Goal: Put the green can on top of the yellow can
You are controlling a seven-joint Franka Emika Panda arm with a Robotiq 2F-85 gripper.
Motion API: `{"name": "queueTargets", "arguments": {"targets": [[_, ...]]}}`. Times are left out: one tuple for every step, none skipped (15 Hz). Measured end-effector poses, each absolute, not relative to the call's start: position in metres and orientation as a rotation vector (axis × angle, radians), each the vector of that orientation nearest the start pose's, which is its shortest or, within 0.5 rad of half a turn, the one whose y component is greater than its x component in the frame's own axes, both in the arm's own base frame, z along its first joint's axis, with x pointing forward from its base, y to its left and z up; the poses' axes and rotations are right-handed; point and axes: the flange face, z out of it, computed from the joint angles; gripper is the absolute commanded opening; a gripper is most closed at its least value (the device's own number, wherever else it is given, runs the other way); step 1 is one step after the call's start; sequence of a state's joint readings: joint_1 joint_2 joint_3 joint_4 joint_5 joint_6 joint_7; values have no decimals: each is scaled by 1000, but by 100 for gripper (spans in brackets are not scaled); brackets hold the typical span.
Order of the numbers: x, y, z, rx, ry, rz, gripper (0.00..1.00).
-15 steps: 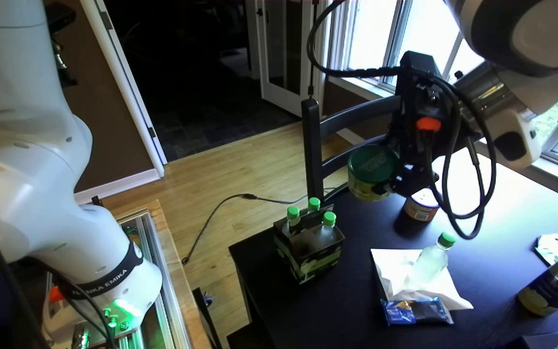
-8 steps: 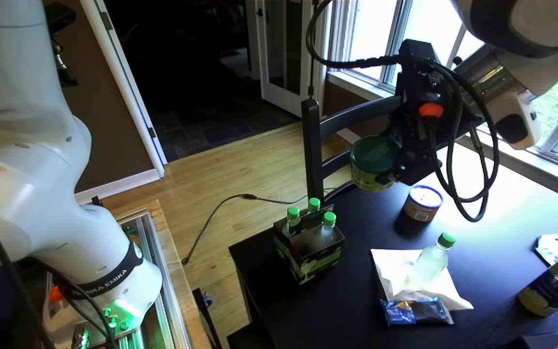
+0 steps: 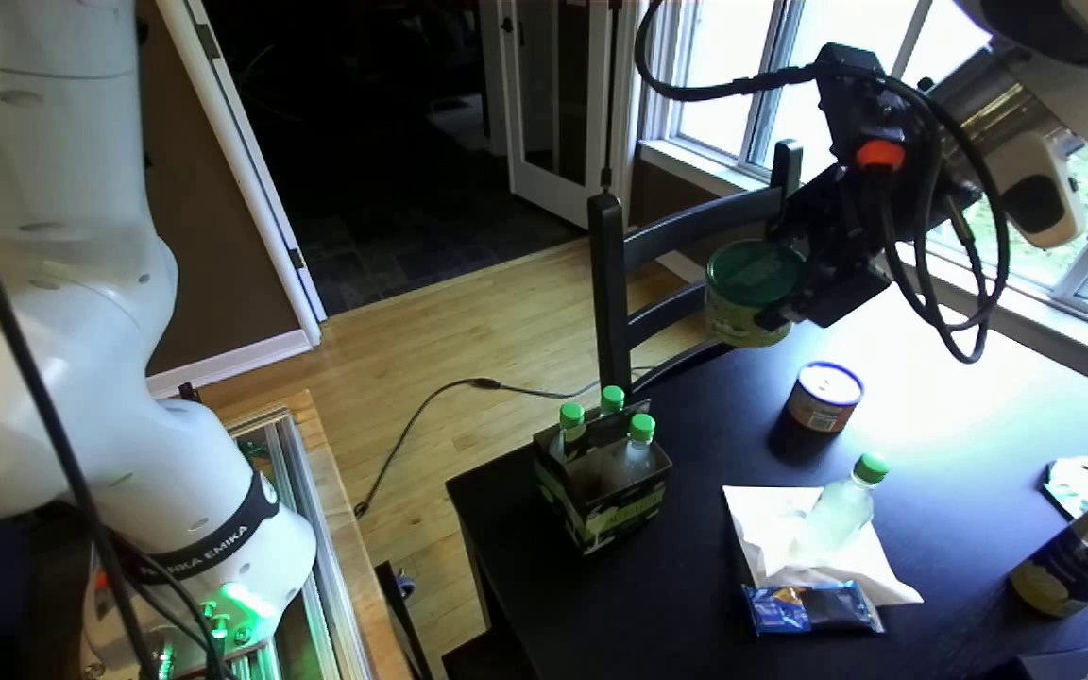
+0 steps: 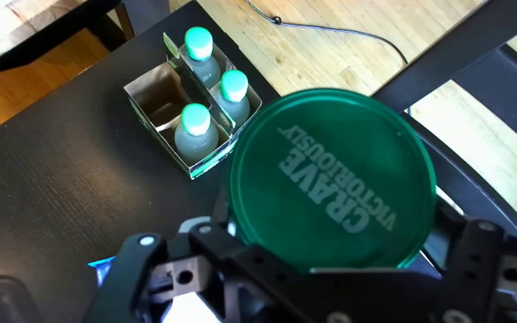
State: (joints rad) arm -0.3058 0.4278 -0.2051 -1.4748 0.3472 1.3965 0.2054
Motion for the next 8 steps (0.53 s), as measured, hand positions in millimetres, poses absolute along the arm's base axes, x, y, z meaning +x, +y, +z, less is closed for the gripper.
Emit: {"name": "queueTargets", "arguments": {"targets": [[580,-250,412,-2548,1018,652,70],[587,-247,413,-2544,1036,678,70],[595,-245,411,-2540,1058,702,70],[602,-243,408,-2537,1081,721,70],[610,-243,404,-2537,1105,731,70],[618,-244,399,-2540,1127,730,70],[626,-247,394,-2548,1148,724,70],[633,-250,390,-2561,1163,709,70]]}}
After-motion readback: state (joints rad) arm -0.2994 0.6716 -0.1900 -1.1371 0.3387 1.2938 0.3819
